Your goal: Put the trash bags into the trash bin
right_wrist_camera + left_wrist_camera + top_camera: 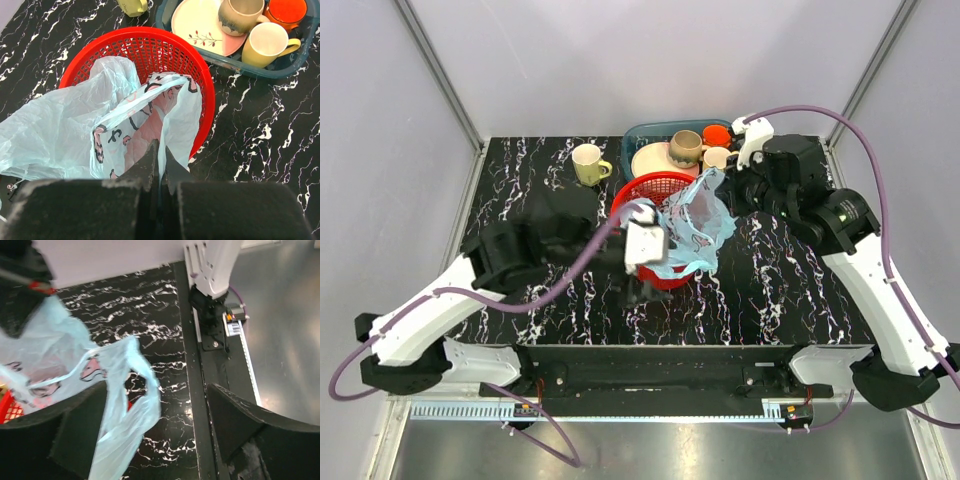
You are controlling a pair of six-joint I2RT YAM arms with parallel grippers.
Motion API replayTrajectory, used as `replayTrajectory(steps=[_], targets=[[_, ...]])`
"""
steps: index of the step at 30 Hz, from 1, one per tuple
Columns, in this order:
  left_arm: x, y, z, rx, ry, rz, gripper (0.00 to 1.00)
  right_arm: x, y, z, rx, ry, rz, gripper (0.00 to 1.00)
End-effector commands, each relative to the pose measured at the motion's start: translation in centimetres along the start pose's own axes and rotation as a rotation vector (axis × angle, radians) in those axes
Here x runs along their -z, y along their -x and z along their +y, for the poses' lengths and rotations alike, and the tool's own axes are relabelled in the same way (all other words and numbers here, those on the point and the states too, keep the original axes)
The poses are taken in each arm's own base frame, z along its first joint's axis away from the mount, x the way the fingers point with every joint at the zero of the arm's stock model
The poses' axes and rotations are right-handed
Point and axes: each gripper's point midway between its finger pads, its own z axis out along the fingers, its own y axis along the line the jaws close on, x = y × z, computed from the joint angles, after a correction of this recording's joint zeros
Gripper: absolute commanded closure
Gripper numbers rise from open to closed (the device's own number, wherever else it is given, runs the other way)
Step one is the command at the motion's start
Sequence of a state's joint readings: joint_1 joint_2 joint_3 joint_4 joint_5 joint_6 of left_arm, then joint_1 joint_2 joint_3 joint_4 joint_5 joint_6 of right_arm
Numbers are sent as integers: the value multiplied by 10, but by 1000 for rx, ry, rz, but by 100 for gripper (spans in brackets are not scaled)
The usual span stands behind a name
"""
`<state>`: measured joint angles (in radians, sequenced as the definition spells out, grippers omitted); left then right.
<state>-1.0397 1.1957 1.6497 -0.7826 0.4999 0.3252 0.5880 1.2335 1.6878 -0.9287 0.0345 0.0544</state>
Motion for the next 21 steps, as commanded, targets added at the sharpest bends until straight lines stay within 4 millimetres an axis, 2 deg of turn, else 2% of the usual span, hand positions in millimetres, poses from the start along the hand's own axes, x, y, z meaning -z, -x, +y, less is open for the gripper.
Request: replayTrajectory(steps=[1,4,6,7,10,11,13,14,16,17,18,19,20,21], targets=[[-21,-23,9,-179,74,150,14,-4,6,4,-9,21,-18,100],[-36,-24,17,-198,124,158,14,-1,10,4,-8,24,-30,100],[-44,-23,27,-202,168,157,18,1,10,4,-6,23,-33,100],[-46,-24,29,-205,184,164,25,2,10,3,-2,20,-35,100],[-50,-28,47,-215,275,186,36,4,6,2,-2,18,-28,100],[-52,-30,49,-216,284,187,47,4,3,2,-2,15,-20,100],[-39,-32,63,-203,383,202,60,6,-1,-1,4,5,-14,100],[-30,-38,75,-171,422,205,71,9,-3,-2,10,-1,-14,100],[-4,-34,87,-40,485,142,87,12,-10,-5,30,-8,6,100],[14,-46,105,43,524,135,100,17,-12,-6,32,-12,3,100],[30,-48,108,151,556,97,100,20,-16,-6,44,-8,13,100],[54,-64,126,230,623,103,100,20,-22,-7,48,-8,28,100],[55,-79,121,296,586,103,100,26,-24,-6,49,-2,27,100],[70,-80,121,349,623,69,100,27,-31,-7,80,2,47,100]])
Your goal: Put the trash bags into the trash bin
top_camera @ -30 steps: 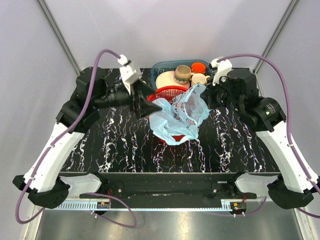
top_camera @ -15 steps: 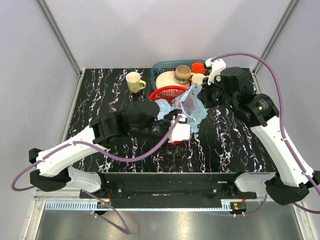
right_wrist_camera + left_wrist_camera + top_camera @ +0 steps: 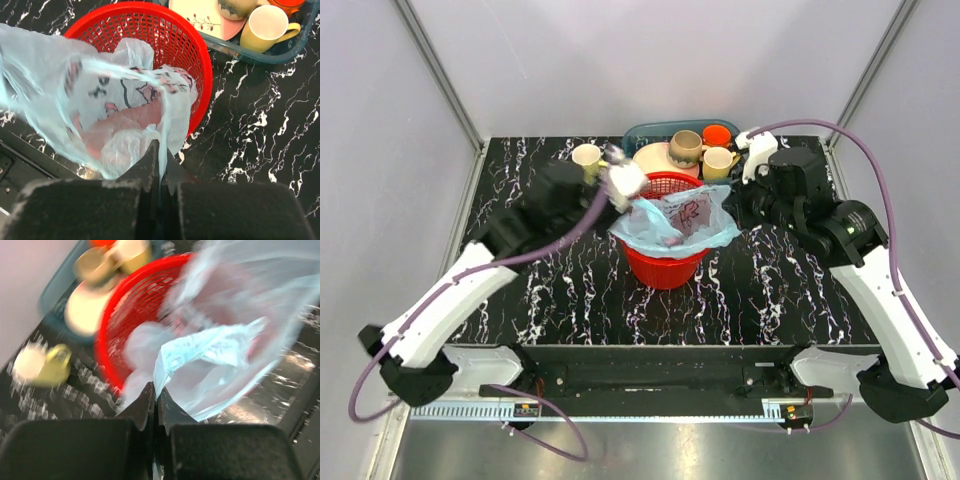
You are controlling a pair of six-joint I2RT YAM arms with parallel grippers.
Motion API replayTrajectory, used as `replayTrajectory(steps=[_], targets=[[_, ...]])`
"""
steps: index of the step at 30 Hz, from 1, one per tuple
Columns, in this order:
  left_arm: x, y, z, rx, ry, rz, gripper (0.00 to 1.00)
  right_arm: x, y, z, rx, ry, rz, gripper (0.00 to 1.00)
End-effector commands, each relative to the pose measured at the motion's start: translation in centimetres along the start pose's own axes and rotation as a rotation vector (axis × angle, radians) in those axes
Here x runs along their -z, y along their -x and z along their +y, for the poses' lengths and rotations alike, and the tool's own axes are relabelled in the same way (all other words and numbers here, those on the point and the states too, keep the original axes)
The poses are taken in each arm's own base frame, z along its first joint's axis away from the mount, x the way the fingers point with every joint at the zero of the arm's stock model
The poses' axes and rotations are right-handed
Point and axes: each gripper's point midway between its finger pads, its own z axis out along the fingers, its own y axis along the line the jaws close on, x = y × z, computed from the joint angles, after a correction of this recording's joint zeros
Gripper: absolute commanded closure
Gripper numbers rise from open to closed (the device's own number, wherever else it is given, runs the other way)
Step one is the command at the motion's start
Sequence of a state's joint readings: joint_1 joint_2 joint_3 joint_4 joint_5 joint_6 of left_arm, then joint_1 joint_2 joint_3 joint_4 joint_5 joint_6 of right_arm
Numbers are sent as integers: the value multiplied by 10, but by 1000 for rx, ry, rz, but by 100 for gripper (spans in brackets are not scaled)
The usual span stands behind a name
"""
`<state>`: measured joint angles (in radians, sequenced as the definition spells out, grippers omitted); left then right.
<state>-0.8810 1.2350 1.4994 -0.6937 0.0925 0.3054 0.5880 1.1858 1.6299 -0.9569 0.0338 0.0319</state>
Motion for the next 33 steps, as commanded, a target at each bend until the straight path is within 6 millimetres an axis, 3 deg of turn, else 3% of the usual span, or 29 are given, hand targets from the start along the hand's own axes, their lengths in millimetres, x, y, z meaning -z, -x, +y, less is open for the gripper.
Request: replayTrajectory(steps=[1,3,4,7,15,18,19,29,33], targets=[[52,-15,52,339,145,-106,100,18,-21,-5,64,1,32,100],[56,-41,58,465,166,-93,100,22,-39,-9,99,0,71,100],[70,-48,72,504,220,-122,100,22,-45,-9,113,2,84,100],[73,-79,75,615,238,-98,100,25,-74,-13,173,12,131,100],[58,-131,75,722,270,-58,100,10,-125,-24,272,6,176,100],[51,-153,83,721,318,-55,100,5,-134,-30,296,-24,129,100],[48,-164,83,732,328,-38,100,4,-132,-34,299,-45,107,100],[41,-198,126,752,435,-38,100,-12,-122,-68,320,-250,-9,100],[38,-196,141,724,457,-97,100,-17,-107,-80,328,-333,-106,100]])
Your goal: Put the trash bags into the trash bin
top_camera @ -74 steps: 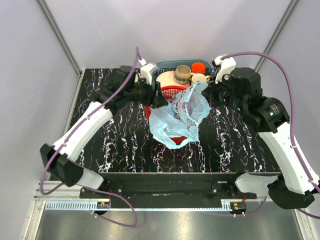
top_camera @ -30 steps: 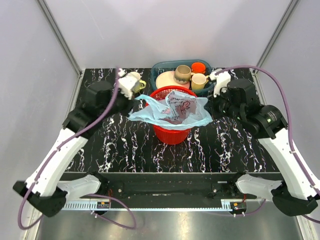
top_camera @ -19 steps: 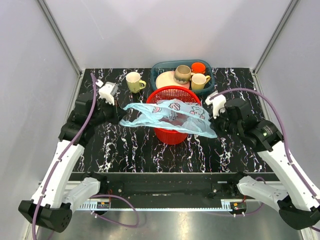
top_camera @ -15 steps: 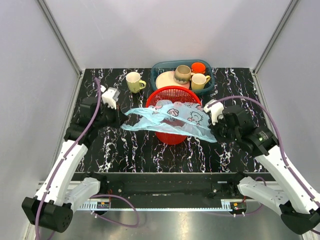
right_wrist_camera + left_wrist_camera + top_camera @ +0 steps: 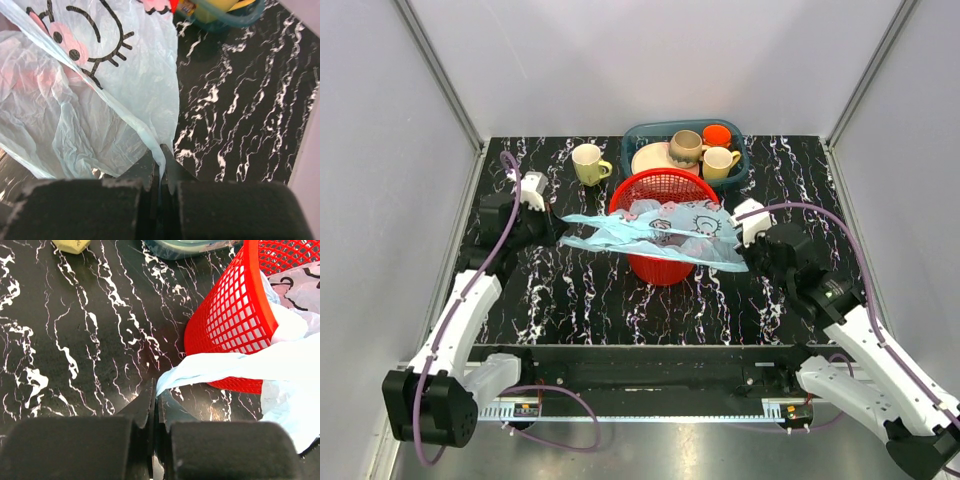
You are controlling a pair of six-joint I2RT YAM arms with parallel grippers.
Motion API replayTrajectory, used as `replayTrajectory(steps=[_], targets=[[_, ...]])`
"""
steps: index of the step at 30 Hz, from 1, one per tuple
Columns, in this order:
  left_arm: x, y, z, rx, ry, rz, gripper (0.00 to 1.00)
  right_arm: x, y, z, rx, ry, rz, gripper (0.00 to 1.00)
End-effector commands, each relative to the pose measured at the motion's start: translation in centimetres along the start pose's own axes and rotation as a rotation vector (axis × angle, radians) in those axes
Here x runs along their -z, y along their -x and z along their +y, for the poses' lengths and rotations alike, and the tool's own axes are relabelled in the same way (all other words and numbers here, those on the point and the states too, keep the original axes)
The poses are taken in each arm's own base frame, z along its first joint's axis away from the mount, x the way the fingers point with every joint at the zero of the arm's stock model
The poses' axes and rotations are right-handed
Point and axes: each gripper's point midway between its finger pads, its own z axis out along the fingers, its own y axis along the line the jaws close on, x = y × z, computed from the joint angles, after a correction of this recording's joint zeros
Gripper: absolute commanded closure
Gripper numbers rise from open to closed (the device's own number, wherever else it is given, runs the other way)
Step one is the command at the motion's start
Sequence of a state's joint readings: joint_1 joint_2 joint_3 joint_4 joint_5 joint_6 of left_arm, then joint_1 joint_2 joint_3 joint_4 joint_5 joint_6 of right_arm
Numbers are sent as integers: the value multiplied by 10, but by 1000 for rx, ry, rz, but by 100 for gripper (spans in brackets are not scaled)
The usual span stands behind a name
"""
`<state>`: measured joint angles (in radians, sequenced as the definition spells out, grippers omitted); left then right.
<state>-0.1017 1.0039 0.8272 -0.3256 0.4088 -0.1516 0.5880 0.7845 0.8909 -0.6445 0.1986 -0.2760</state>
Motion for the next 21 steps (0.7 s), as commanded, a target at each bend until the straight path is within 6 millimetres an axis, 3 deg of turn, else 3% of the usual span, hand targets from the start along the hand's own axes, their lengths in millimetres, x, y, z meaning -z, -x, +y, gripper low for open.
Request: replayTrajectory(steps=[1,7,8,10,13,15,17,18,21], targets=[[-9,28,5,-56,-26,-135,100,-3,23,-35,1,-188,-118,100],[-2,24,-21,-121,-179,-156,100,-1,31,-8,4,-26,-158,100],[1,24,-25,-146,-193,-161,100,1,32,-5,11,-7,-159,93],[11,19,-34,-190,-235,-156,100,4,34,-1,25,25,-158,90],[13,5,-32,-289,-223,-140,100,7,31,16,81,126,-152,83],[7,-13,-24,-334,-207,-110,100,0,17,23,105,159,-114,75],[1,-24,-11,-350,-156,-87,100,-13,5,19,121,127,-62,76],[-1,-25,-7,-354,-142,-81,100,-17,3,17,122,110,-51,85],[-9,-30,4,-351,-102,-56,100,-27,-6,19,130,105,-12,93]])
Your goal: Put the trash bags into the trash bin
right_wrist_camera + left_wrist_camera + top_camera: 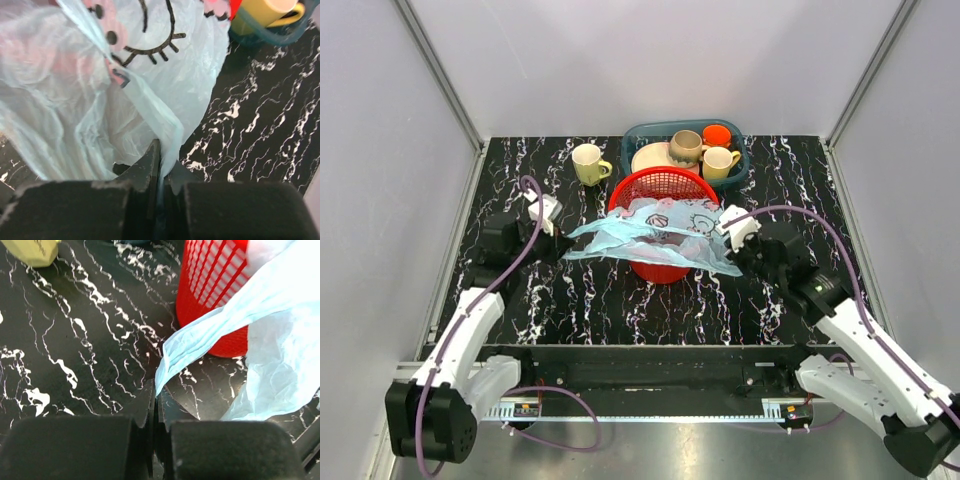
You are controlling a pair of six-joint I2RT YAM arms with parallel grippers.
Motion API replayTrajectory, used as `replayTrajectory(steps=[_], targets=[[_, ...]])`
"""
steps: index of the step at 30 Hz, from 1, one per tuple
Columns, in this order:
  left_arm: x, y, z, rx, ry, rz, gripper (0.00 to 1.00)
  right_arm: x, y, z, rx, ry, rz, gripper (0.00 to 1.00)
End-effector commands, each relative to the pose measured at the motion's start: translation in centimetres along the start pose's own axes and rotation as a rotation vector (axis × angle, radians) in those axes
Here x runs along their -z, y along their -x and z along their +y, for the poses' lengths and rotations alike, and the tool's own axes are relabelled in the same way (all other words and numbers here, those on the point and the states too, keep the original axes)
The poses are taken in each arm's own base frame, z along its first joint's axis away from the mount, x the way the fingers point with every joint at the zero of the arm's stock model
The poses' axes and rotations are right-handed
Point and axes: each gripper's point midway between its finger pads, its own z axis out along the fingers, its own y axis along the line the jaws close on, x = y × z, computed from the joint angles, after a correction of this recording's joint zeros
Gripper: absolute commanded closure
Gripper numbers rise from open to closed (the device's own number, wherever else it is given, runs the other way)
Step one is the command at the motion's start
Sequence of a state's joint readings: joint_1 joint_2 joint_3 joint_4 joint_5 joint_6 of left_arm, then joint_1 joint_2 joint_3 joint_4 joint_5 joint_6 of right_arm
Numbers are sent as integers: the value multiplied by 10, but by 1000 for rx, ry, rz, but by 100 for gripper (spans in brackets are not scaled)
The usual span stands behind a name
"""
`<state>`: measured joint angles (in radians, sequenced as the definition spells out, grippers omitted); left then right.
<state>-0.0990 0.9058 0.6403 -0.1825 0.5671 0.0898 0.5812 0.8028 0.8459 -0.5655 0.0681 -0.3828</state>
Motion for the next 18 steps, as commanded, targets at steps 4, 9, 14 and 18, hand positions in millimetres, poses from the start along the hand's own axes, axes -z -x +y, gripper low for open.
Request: replayTrajectory(steps=[4,9,14,18], targets=[[-13,-10,31,-83,106,28,100,-22,-21,-9,48,-65,55,99],[-22,-16,41,-58,131,43,100,-29,-14,-33,-3,-172,38,100],[-27,-3,48,-34,156,9,95,-30,14,-65,-61,-288,-51,61],[-18,22,36,-34,71,-67,79,-29,21,-72,-104,-273,-70,48]])
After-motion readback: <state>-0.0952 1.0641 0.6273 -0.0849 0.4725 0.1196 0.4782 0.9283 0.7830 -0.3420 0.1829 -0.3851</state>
